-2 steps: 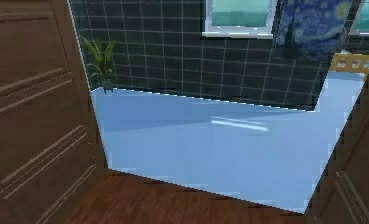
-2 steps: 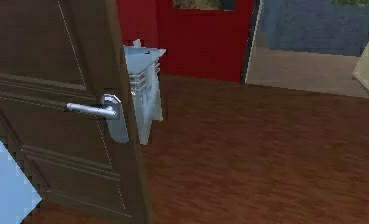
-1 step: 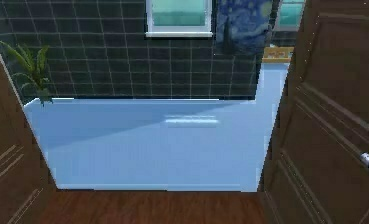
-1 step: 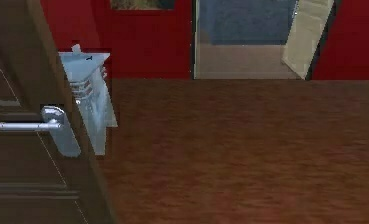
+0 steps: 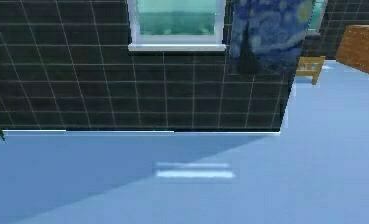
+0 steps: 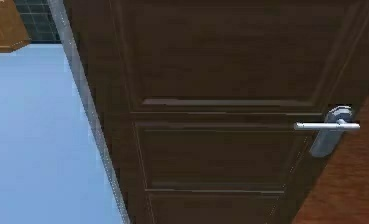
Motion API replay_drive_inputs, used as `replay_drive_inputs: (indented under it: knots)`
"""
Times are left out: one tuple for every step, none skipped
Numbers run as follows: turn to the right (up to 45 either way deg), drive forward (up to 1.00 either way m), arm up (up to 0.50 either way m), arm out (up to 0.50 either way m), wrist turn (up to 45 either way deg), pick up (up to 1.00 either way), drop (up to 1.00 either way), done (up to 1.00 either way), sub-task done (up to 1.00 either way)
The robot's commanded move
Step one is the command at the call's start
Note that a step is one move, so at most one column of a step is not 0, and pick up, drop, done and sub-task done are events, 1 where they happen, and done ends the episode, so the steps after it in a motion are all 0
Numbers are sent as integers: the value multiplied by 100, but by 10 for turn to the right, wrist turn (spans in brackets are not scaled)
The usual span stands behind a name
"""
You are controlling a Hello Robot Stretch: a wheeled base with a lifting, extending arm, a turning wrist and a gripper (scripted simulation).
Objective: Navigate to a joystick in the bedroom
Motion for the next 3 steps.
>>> replay_drive_inputs:
  knots:
    - [0,50,0,0,0,0,0,0,0]
    - [420,0,0,0,0,0,0,0,0]
    - [0,50,0,0,0,0,0,0,0]
